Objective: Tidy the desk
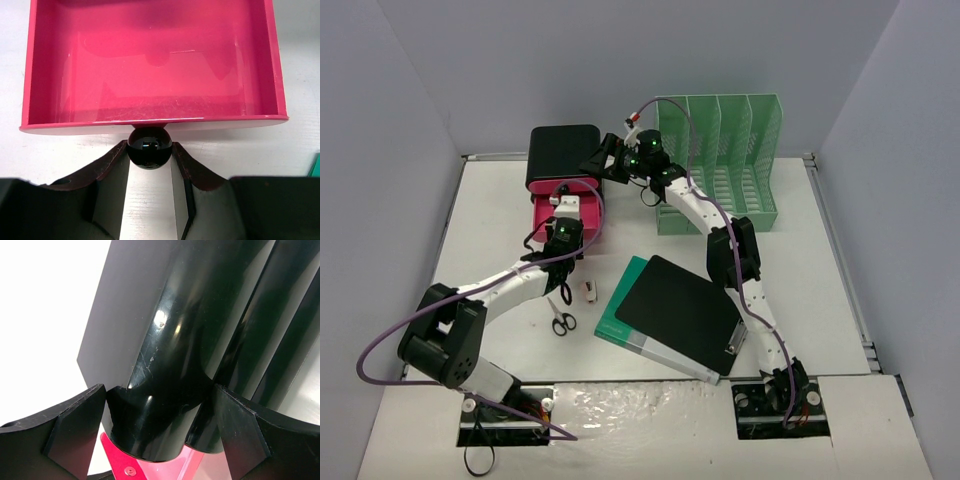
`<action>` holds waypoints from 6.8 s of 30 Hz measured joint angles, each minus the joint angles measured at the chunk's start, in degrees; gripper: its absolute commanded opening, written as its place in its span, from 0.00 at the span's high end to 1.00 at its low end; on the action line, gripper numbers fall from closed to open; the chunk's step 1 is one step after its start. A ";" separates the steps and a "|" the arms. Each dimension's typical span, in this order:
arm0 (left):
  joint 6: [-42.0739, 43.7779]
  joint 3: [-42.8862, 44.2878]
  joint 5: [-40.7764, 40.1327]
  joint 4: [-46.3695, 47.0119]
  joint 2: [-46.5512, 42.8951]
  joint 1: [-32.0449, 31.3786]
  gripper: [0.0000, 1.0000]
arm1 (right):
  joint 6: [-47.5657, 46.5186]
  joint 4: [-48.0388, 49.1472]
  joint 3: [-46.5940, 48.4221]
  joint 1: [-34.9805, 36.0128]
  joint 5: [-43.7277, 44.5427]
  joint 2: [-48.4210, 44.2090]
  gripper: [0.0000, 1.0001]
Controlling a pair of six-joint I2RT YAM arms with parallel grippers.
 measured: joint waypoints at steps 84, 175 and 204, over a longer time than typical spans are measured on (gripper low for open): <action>-33.15 -0.61 1.77 -40.86 -19.90 -19.04 0.34 | -9.22 -14.07 -25.66 0.11 17.74 -27.85 0.08; -10.95 19.67 -3.99 -19.33 4.22 0.51 1.00 | -18.25 -21.75 -30.47 -2.44 18.40 -35.48 0.07; -10.03 23.87 0.07 -13.97 15.45 4.90 1.00 | -19.56 -24.86 -30.01 -2.92 18.88 -37.22 0.07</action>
